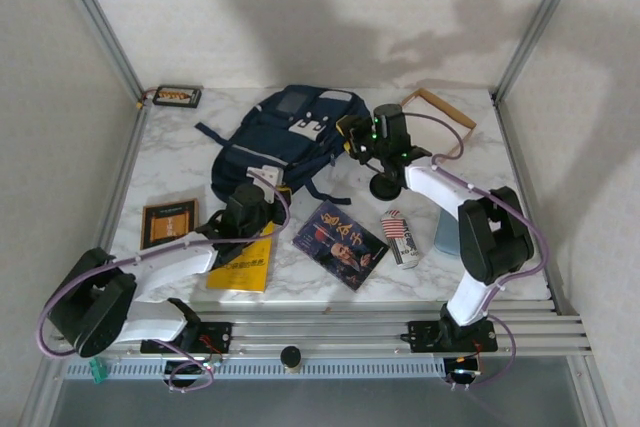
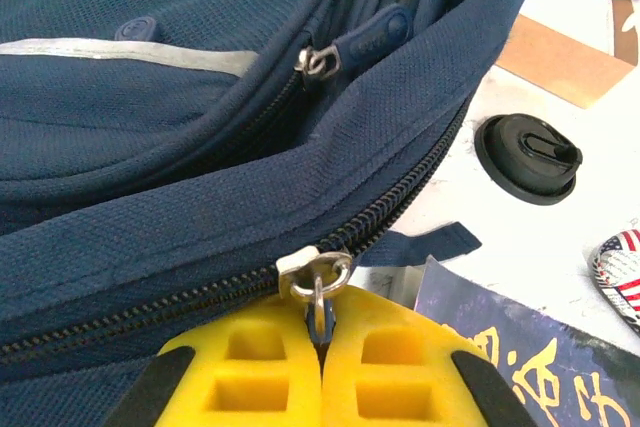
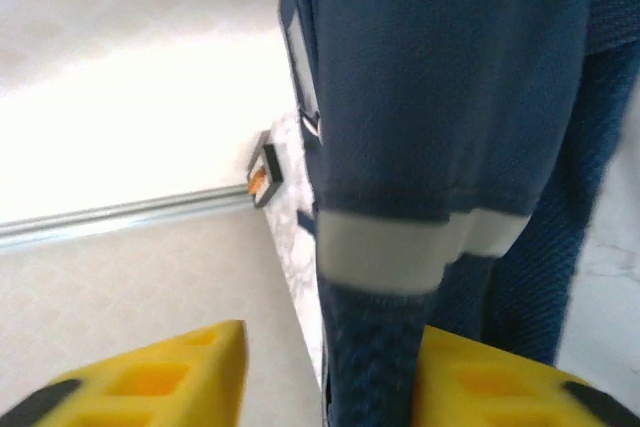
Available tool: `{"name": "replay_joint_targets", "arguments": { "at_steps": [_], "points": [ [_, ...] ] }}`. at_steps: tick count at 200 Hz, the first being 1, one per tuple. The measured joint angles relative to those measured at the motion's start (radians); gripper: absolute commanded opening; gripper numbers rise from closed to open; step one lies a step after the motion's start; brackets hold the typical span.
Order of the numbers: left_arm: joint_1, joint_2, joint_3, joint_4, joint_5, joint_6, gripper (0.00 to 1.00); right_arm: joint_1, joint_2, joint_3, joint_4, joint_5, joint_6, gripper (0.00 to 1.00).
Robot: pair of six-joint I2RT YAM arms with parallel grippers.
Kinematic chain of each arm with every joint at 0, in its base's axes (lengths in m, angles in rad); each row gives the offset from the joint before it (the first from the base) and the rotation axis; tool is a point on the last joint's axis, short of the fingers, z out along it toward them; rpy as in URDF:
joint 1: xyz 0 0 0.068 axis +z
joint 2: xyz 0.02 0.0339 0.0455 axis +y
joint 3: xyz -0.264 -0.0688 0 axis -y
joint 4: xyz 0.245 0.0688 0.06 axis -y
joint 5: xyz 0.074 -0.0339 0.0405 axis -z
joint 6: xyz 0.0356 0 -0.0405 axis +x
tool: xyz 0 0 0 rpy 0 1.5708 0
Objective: Pack books, pencil case, and school supplies into a backpack
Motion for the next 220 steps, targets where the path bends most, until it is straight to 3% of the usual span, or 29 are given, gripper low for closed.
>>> {"name": "replay_joint_targets", "arguments": {
  "at_steps": [26,45,69,86,109,134,147,171,200,209,220],
  "points": [
    [0.0,0.033,0.016,0.012,0.015,-0.023,0.0,-0.032,-0.097,-0.1,-0.076,-0.015,-0.073,0.81],
    [0.0,0.054,0.022,0.013,0.021,-0.027,0.0,-0.019,-0.161,-0.112,-0.164,-0.011,-0.133,0.87],
    [-0.002,0.061,0.022,0.015,0.023,-0.034,0.0,0.043,-0.248,-0.183,-0.166,-0.018,-0.131,0.87],
    [-0.002,0.064,0.023,0.016,0.027,-0.036,0.0,0.112,-0.267,-0.235,-0.158,-0.015,-0.103,0.82],
    [-0.005,0.075,0.024,0.021,0.039,-0.038,0.0,0.192,-0.209,-0.249,-0.116,-0.022,-0.057,0.76],
    [-0.011,0.087,0.033,0.018,0.044,-0.038,0.0,0.211,-0.095,-0.192,-0.09,-0.011,-0.028,0.72],
    [-0.015,0.087,0.037,0.017,0.043,-0.038,0.0,0.211,-0.052,-0.159,-0.071,0.003,-0.019,0.67],
    [-0.015,0.087,0.041,0.009,0.043,-0.038,0.0,0.206,0.01,-0.106,-0.03,0.023,-0.006,0.44],
    [-0.016,0.087,0.046,-0.006,0.039,-0.038,0.0,0.203,0.034,-0.097,-0.028,0.053,-0.004,0.06],
    [-0.016,0.087,0.05,-0.023,0.039,-0.039,0.0,0.2,0.034,-0.097,-0.032,0.053,-0.018,0.0],
    [-0.018,0.08,0.051,-0.047,0.034,-0.047,0.0,0.19,0.034,-0.095,-0.032,0.044,-0.028,0.0]
  ]
}}
